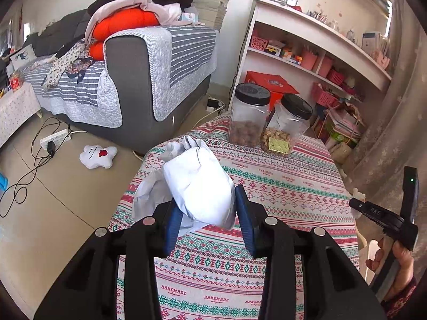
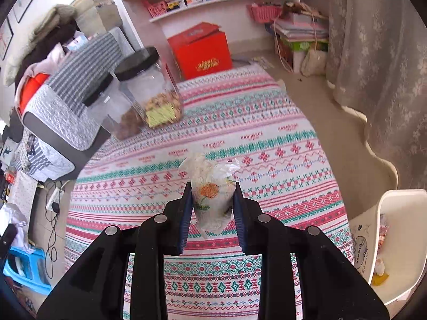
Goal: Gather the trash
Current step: 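Grasp the small tissue wrap with the right gripper while the left gripper holds the paper, then carry the small tissue wrap over the white bin and open the right gripper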
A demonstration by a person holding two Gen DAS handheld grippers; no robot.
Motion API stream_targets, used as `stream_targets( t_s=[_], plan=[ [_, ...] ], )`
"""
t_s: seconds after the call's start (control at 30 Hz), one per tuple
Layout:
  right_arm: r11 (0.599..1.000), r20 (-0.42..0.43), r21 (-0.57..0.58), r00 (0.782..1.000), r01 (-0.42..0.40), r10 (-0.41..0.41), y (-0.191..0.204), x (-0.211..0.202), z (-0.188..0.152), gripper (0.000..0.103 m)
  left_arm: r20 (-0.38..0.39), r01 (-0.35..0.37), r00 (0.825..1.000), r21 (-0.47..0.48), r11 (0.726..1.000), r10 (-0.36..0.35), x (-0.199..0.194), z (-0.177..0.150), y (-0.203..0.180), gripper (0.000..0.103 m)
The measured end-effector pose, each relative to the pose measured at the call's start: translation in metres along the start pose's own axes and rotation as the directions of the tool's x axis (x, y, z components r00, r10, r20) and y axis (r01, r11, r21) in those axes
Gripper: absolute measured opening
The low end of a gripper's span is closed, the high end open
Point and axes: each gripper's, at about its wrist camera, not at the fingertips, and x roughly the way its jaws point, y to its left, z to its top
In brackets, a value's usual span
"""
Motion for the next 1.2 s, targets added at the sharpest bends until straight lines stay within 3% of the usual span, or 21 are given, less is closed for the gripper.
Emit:
stream_targets(
  t_s=[0.2,0.37,0.5,0.6,0.73,0.83,0.87,0.9,0.97,1.03,1.1,1.17,1.2],
  plan=[
    [0.998,0.177,0.005,0.983,0.057,-0.057,-0.016,-0.064,0.001,0.027,0.056,0.046,0.997,0.001,0.999,-0.046,-0.012,0.003,-0.013,0.038],
    [0.988,0.333,0.005,0.931,0.156,-0.148,-0.032,-0.113,-0.002,0.027,0.087,0.071,0.994,0.026,0.997,-0.073,-0.018,0.002,-0.029,0.038],
    [0.967,0.405,0.058,0.879,0.249,-0.25,-0.057,-0.147,-0.015,0.028,0.102,0.093,0.99,0.041,0.995,-0.097,-0.021,-0.001,-0.043,0.038],
    [0.934,0.411,0.141,0.839,0.328,-0.357,-0.086,-0.167,-0.03,0.028,0.106,0.109,0.988,0.056,0.993,-0.114,-0.021,-0.004,-0.056,0.038],
    [0.861,0.369,0.253,0.779,0.441,-0.508,-0.133,-0.182,-0.046,0.028,0.095,0.128,0.986,0.081,0.988,-0.136,-0.018,-0.011,-0.076,0.038],
    [0.81,0.288,0.297,0.762,0.505,-0.58,-0.165,-0.177,-0.056,0.03,0.089,0.143,0.984,0.119,0.983,-0.154,-0.016,-0.019,-0.097,0.038],
    [0.795,0.266,0.313,0.756,0.519,-0.598,-0.175,-0.177,-0.058,0.034,0.085,0.154,0.983,0.132,0.979,-0.166,-0.016,-0.022,-0.105,0.038],
    [0.783,0.252,0.335,0.751,0.524,-0.611,-0.184,-0.178,-0.06,0.048,0.079,0.171,0.98,0.142,0.975,-0.183,-0.016,-0.024,-0.113,0.038],
    [0.771,0.26,0.39,0.744,0.503,-0.616,-0.198,-0.187,-0.062,0.064,0.074,0.199,0.974,0.17,0.965,-0.214,-0.018,-0.03,-0.132,0.038],
    [0.764,0.295,0.438,0.727,0.474,-0.62,-0.205,-0.205,-0.065,0.071,0.083,0.214,0.968,0.212,0.953,-0.236,-0.021,-0.038,-0.151,0.038],
    [0.739,0.341,0.502,0.682,0.45,-0.647,-0.212,-0.224,-0.065,0.092,0.068,0.249,0.96,0.243,0.937,-0.273,-0.023,-0.046,-0.174,0.038],
    [0.706,0.382,0.563,0.623,0.428,-0.683,-0.219,-0.242,-0.069,0.095,0.041,0.295,0.947,0.284,0.912,-0.319,-0.026,-0.055,-0.205,0.038],
    [0.696,0.391,0.582,0.605,0.421,-0.693,-0.223,-0.249,-0.069,0.096,0.029,0.319,0.939,0.305,0.897,-0.344,-0.028,-0.06,-0.222,0.038]
  ],
)
